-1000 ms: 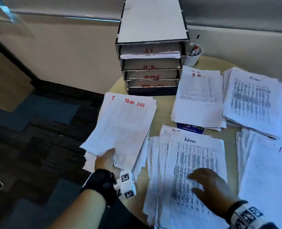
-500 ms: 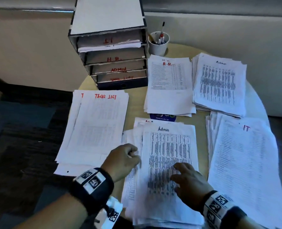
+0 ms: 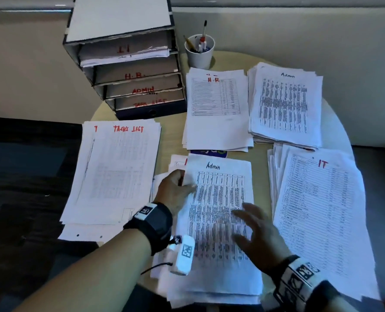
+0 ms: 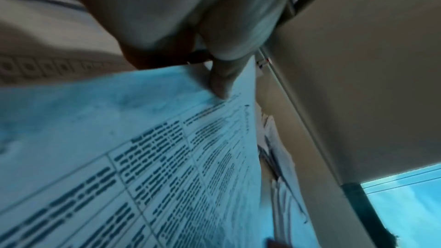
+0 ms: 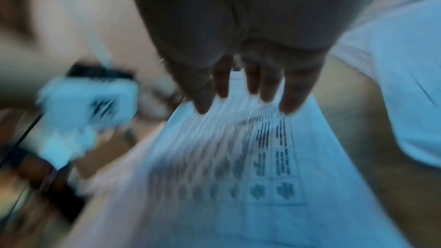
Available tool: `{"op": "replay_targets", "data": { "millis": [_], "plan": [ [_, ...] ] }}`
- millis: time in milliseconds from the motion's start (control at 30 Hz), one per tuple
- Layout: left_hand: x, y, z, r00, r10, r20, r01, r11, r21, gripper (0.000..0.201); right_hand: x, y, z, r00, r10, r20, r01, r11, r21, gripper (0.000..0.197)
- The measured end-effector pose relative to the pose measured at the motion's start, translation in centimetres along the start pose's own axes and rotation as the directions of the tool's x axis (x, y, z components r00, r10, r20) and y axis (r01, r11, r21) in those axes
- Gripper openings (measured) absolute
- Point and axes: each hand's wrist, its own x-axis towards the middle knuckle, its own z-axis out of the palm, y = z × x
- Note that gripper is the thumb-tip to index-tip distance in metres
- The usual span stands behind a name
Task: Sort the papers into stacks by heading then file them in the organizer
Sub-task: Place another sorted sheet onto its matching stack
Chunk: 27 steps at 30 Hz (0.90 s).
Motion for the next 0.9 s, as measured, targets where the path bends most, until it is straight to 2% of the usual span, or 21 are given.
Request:
{"op": "replay_targets", "data": {
  "millis": [33,67,100,133,167,200,233,267,300,333,400,433,467,533,567,633,733,800,900],
  "plan": [
    [-1.0,0.2,-0.7,0.999,0.012,0.053,-0.009,0.998,-0.059,0.01,0.1,0.3,-0.5,0.978,0.085,-0.188,-0.065,0.991,0.113,0.072],
    [-2.1,0.4,-1.5,0.992,0.026,0.121,-0.014,0.994,-0.104,0.009,0.3,0.7,-1.1,0.922,0.183,-0.34,-0.1,0.964,0.245,0.084],
    [-3.1,0.5,-2.3,0.978,0.043,0.202,-0.014,0.99,-0.143,0.01,0.5,0.8,-1.8,0.87,0.292,-0.396,-0.124,0.909,0.399,0.093],
    [-3.9,0.5,-2.9,0.956,0.051,0.289,-0.006,0.988,-0.153,0.009,0.7,0.4,-2.7,0.852,0.396,-0.343,-0.159,0.82,0.551,0.097],
    [-4.7,0.6,-3.5,0.927,0.049,0.371,0.0,0.992,-0.129,0.008,0.9,0.0,-3.4,0.86,0.447,-0.248,-0.19,0.729,0.658,0.092],
    [-5.1,0.6,-4.0,0.901,0.029,0.433,0.006,0.997,-0.08,0.01,1.1,0.0,-3.8,0.88,0.444,-0.171,-0.197,0.667,0.718,0.077],
    [-5.3,0.5,-4.3,0.884,-0.007,0.468,0.022,0.999,-0.027,0.013,1.3,0.2,-4.1,0.908,0.4,-0.127,-0.189,0.66,0.727,0.051],
    [-5.1,0.3,-4.6,0.886,-0.036,0.462,0.034,0.999,0.011,0.021,1.3,0.3,-4.4,0.93,0.351,-0.113,-0.174,0.688,0.704,0.03],
    [-4.6,0.1,-4.6,0.912,-0.053,0.407,0.023,0.997,0.078,0.032,1.2,0.5,-4.5,0.947,0.306,-0.1,-0.159,0.715,0.681,0.02],
    [-3.5,-0.3,-4.7,0.95,-0.05,0.307,-0.011,0.981,0.194,0.041,1.0,0.8,-4.3,0.959,0.273,-0.08,-0.147,0.716,0.682,0.022],
    [-1.1,-0.5,-4.5,0.992,0.022,0.124,-0.082,0.857,0.509,0.036,0.5,1.3,-4.2,0.967,0.249,-0.048,-0.144,0.693,0.706,0.03],
    [0.0,-0.3,-4.2,0.993,0.06,0.099,-0.109,0.775,0.623,0.031,0.1,1.4,-4.2,0.972,0.232,-0.033,-0.141,0.694,0.706,0.035],
    [1.1,-0.1,-3.6,0.992,0.076,0.099,-0.123,0.707,0.696,0.035,-0.3,1.3,-4.2,0.976,0.217,-0.023,-0.139,0.699,0.702,0.04],
    [2.8,0.4,-2.4,0.997,0.043,0.06,-0.074,0.644,0.761,0.06,-0.9,1.4,-3.9,0.982,0.187,-0.028,-0.116,0.713,0.691,0.044],
    [3.5,0.6,-1.8,1.0,0.011,0.014,-0.018,0.649,0.761,0.071,-1.1,1.4,-3.7,0.984,0.175,-0.028,-0.107,0.714,0.692,0.044],
    [4.4,0.9,-1.0,0.998,-0.048,-0.041,0.063,0.665,0.744,0.08,-1.3,1.5,-3.2,0.983,0.178,-0.035,-0.101,0.698,0.709,0.037],
    [5.3,0.9,-0.6,0.998,-0.068,-0.01,0.053,0.654,0.754,0.07,-1.1,1.7,-2.5,0.974,0.223,-0.042,-0.112,0.631,0.768,0.023],
    [5.5,1.0,-0.5,0.999,-0.033,-0.008,0.026,0.605,0.796,0.058,-0.9,1.9,-2.2,0.964,0.262,-0.038,-0.126,0.583,0.802,0.023],
    [5.3,1.1,-0.6,0.999,0.045,-0.001,-0.023,0.53,0.848,0.036,-0.8,2.0,-2.1,0.972,0.231,-0.039,-0.115,0.617,0.779,0.032]
  ]
}}
